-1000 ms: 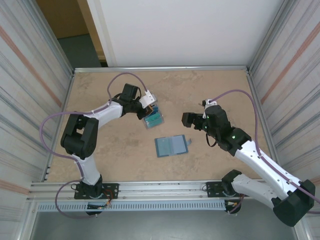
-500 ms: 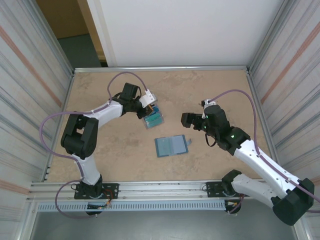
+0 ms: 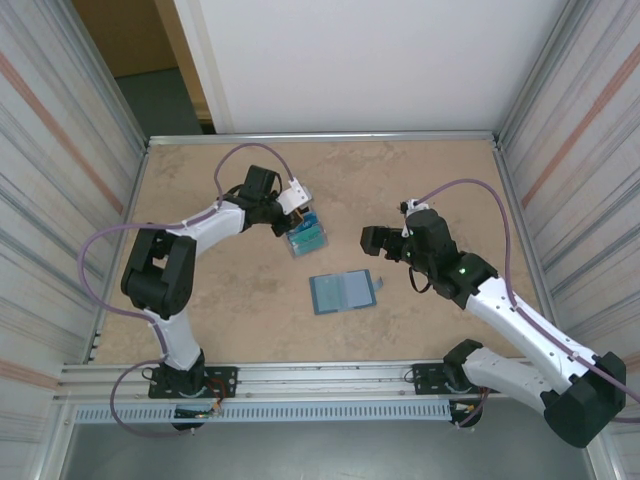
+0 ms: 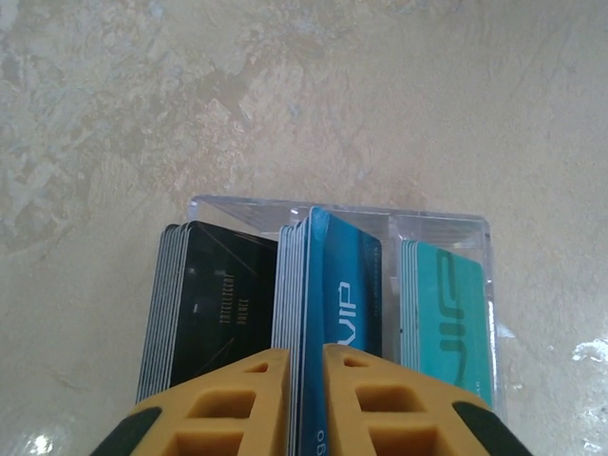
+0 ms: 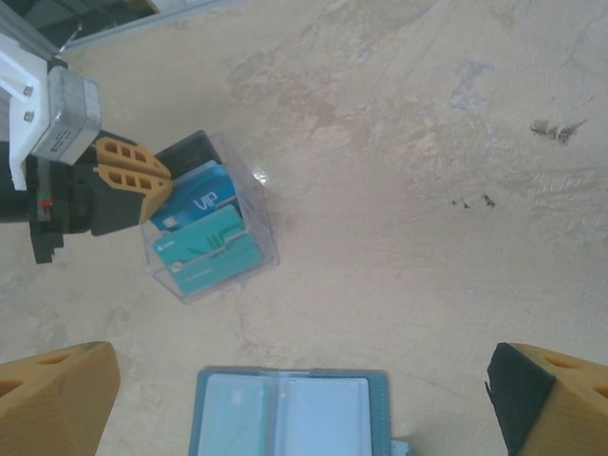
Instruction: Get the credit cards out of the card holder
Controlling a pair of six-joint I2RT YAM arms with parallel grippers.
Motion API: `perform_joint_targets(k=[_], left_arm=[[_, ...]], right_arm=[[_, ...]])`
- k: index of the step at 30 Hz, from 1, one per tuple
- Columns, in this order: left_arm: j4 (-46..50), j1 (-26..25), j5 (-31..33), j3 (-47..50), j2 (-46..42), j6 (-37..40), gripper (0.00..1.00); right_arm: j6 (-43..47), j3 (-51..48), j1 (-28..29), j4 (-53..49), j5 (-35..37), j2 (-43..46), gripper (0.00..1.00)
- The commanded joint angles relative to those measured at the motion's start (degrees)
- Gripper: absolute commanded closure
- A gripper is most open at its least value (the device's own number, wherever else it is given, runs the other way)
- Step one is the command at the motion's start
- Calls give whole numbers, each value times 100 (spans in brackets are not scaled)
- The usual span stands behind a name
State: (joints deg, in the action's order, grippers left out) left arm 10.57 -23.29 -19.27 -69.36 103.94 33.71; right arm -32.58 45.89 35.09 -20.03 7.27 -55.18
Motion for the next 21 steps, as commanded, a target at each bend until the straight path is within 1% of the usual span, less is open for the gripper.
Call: perform_joint_targets(k=[1, 3, 4, 6, 8, 11, 13, 17, 18, 21], left_arm=[[-13, 18, 159, 8, -350, 48, 80], [-11, -24, 238, 32, -504, -20, 79], [-11, -50, 281, 55, -587, -52, 79], [-19, -128, 399, 120, -811, -125, 72], [-58, -199, 542, 232, -1071, -260, 65], [-194, -315, 936, 492, -1568, -593, 51], [-343, -384, 1257, 744, -1965, -877, 38], [-730, -517, 2055, 1424, -2913, -1700, 6], [-855, -525, 2228, 1633, -3175, -1956, 1], [-1081, -526, 2725, 2237, -3928, -2663, 1]], right_arm=[[-97, 179, -38, -121, -17, -40, 1], [-138, 184, -12, -166, 25, -75, 0], [-160, 199, -6, -198, 50, -102, 2], [-219, 250, 83, -312, 105, -125, 7], [-257, 339, 248, -464, 221, -345, 14], [-364, 521, 595, -816, 523, -563, 24], [-493, 636, 863, -1050, 681, -712, 30], [-834, 755, 1311, -1407, 740, -1078, 41], [-939, 784, 1430, -1485, 768, -1189, 44], [-1179, 898, 1763, -1710, 804, -1564, 54]])
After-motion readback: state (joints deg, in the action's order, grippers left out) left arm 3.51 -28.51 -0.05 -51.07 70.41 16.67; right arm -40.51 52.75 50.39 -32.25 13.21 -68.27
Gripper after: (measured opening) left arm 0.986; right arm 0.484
